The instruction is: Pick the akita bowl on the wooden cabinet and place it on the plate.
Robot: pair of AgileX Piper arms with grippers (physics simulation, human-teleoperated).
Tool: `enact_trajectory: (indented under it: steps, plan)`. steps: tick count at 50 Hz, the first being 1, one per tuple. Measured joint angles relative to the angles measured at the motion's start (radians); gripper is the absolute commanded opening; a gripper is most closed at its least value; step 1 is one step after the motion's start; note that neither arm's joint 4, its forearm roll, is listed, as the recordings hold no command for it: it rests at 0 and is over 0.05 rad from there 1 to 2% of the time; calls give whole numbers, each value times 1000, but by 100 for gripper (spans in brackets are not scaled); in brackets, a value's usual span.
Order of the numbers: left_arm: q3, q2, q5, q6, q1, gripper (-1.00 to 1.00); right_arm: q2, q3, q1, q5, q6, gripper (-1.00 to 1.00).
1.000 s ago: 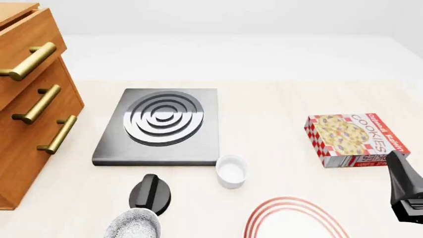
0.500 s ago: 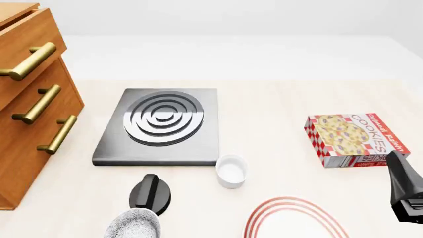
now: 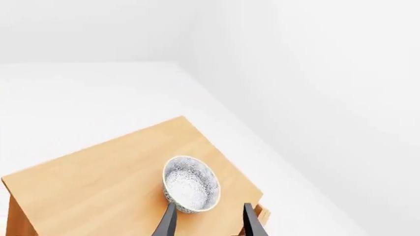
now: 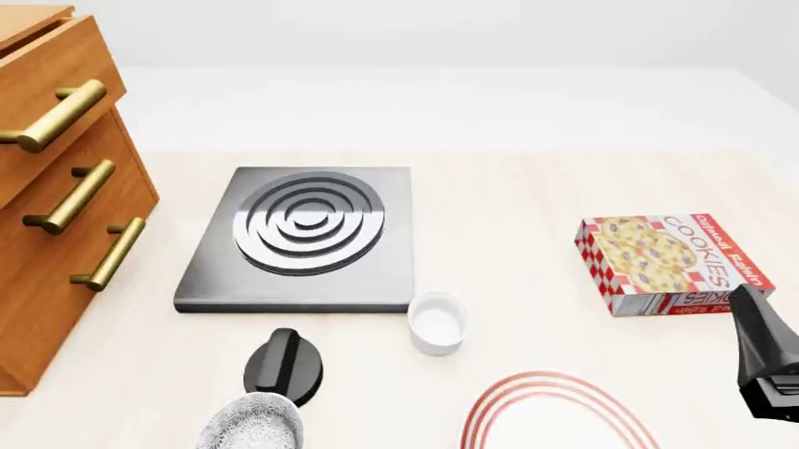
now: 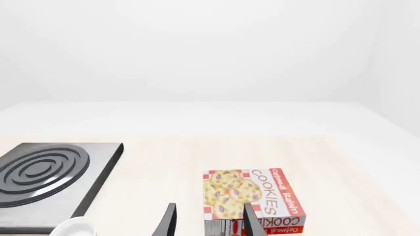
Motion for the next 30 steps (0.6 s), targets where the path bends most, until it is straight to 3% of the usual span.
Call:
enact_trajectory:
  steps: [30]
  plan:
    - [12,87,-43,-25,59,100,0,0,0,0,0,100]
